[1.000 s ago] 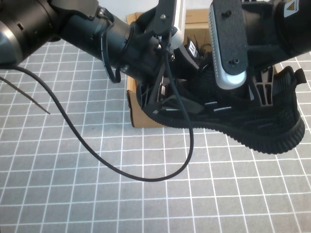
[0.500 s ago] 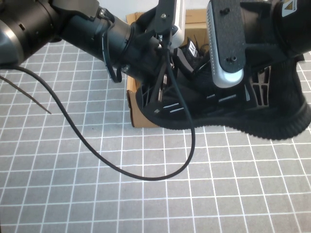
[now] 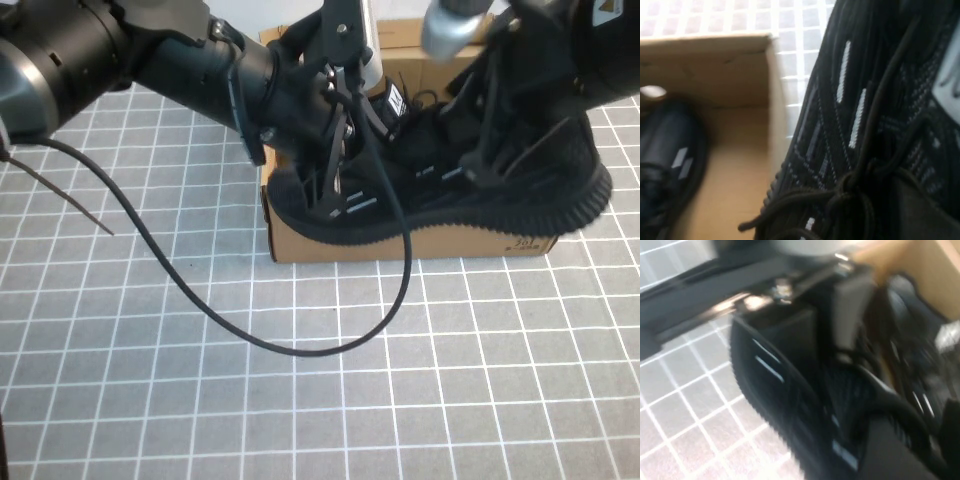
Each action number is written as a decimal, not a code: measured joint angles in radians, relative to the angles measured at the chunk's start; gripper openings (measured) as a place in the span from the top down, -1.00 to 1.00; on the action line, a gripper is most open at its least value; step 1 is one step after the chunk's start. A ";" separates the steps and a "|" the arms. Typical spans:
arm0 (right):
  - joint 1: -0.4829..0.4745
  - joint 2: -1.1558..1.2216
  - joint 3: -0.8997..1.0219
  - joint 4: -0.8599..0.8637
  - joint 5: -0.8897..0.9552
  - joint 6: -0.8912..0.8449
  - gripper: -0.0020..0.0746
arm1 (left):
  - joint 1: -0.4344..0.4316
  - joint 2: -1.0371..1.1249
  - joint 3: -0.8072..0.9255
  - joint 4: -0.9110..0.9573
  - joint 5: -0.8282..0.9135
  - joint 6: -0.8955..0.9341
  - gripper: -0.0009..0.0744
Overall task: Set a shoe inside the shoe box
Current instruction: Place the shoe in the shoe box
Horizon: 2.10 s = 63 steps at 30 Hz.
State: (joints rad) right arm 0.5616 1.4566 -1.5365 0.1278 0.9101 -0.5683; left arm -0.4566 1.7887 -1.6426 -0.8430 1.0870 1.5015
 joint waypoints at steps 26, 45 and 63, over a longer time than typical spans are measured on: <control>0.000 -0.376 0.011 -0.337 0.354 0.588 0.98 | -0.001 0.248 -0.223 -0.003 -0.326 0.138 0.92; 0.000 -0.513 0.245 -0.328 0.358 0.611 0.99 | -0.001 0.322 -0.245 0.072 -0.304 0.144 0.92; 0.000 -0.513 0.245 -0.328 0.352 0.611 0.99 | -0.013 0.409 -0.247 0.045 -0.304 0.191 0.93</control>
State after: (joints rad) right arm 0.5616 0.9437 -1.2916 -0.2006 1.2623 0.0428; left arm -0.4691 2.1974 -1.8897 -0.7976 0.7827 1.6922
